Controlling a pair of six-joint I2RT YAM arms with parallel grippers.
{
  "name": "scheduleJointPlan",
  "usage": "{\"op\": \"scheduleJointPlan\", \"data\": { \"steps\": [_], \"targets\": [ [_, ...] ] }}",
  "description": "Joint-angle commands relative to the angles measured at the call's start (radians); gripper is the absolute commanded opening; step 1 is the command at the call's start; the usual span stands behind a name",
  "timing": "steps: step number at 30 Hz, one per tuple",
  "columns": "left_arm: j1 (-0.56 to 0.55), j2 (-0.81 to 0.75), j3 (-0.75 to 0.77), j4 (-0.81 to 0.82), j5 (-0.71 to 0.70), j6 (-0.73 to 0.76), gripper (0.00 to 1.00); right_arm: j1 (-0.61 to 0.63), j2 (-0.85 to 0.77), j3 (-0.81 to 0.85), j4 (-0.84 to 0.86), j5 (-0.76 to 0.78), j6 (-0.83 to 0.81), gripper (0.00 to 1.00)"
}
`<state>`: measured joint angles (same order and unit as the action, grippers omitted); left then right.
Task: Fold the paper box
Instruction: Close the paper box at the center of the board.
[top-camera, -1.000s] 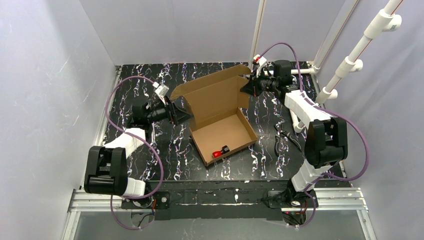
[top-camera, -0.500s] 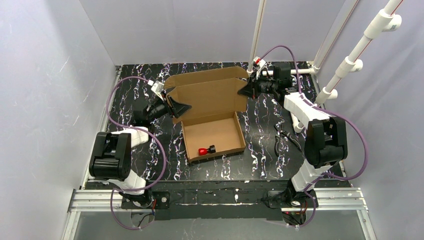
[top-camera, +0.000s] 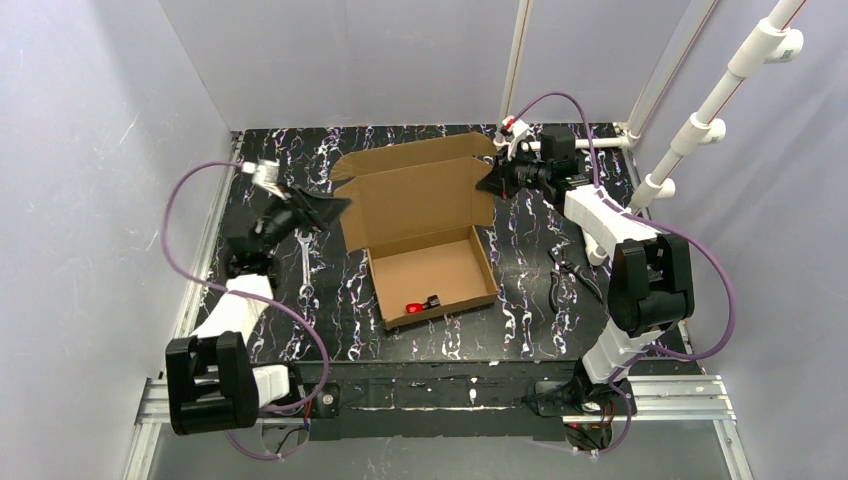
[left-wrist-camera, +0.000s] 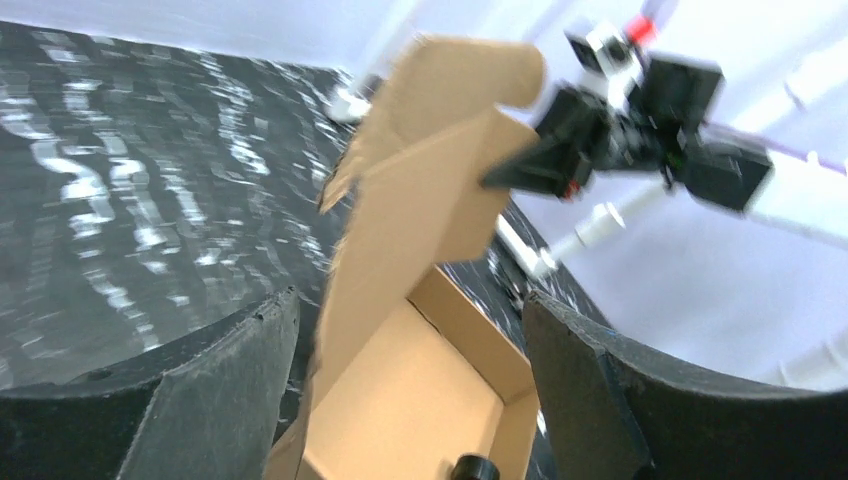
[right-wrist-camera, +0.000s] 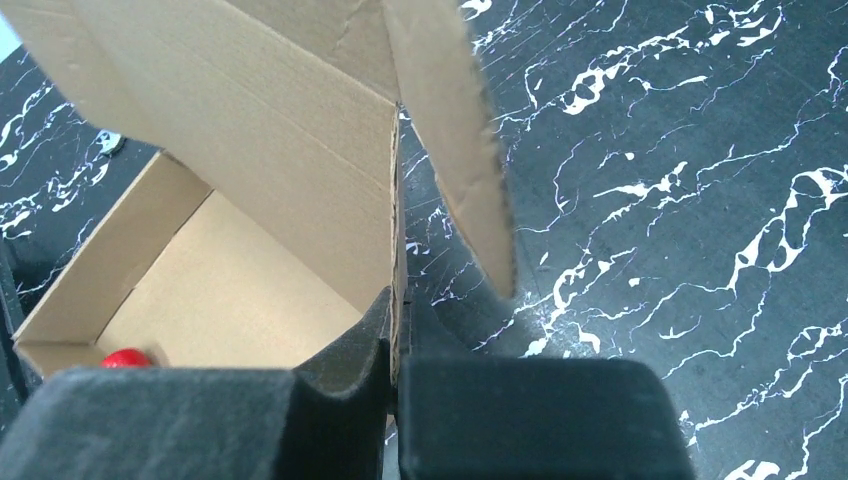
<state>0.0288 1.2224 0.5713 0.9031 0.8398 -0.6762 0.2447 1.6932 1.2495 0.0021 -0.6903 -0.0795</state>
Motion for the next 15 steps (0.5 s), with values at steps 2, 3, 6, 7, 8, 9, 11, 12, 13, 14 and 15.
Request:
{"op": "scheduleJointPlan", "data": {
  "steps": [2,3,6,7,8,9,11,12,13,14,15],
  "targets": [
    [0.265,-0.071,-0.039,-0.172,0.033,-0.194,0.79,-0.004,-0.004,0.024,-0.001,0.008,-0.031,0.01],
    [0.297,-0.076,-0.052,-0.2,0.018,-0.196,0.78,-0.004,-0.005,0.022,-0.001,0.004,-0.031,0.01],
    [0.367,-0.065,-0.062,-0.318,-0.02,-0.177,0.67,-0.004,-0.007,0.021,-0.001,-0.001,-0.032,0.01],
    [0.378,-0.054,-0.063,-0.337,-0.024,-0.178,0.63,-0.004,-0.009,0.021,-0.001,-0.003,-0.031,0.01],
    [0.382,-0.034,-0.063,-0.34,-0.023,-0.171,0.62,-0.004,-0.01,0.02,-0.001,-0.004,-0.032,0.01],
    [0.383,-0.008,-0.055,-0.34,-0.013,-0.155,0.6,-0.004,-0.01,0.021,-0.001,-0.007,-0.031,0.01],
    [0.381,0.056,-0.024,-0.34,0.017,-0.133,0.56,-0.004,-0.006,0.021,-0.001,-0.012,-0.03,0.01],
    [0.38,0.085,-0.004,-0.34,0.027,-0.116,0.51,-0.004,-0.004,0.021,-0.001,-0.014,-0.031,0.01],
    [0.379,0.114,0.013,-0.34,0.029,-0.106,0.47,-0.004,-0.003,0.021,-0.001,-0.018,-0.031,0.01],
    [0.372,0.138,0.032,-0.34,0.026,-0.094,0.42,-0.004,-0.001,0.021,-0.001,-0.023,-0.031,0.01],
    [0.361,0.164,0.054,-0.34,0.028,-0.081,0.39,-0.004,-0.001,0.019,-0.001,-0.029,-0.03,0.01]
  ]
}}
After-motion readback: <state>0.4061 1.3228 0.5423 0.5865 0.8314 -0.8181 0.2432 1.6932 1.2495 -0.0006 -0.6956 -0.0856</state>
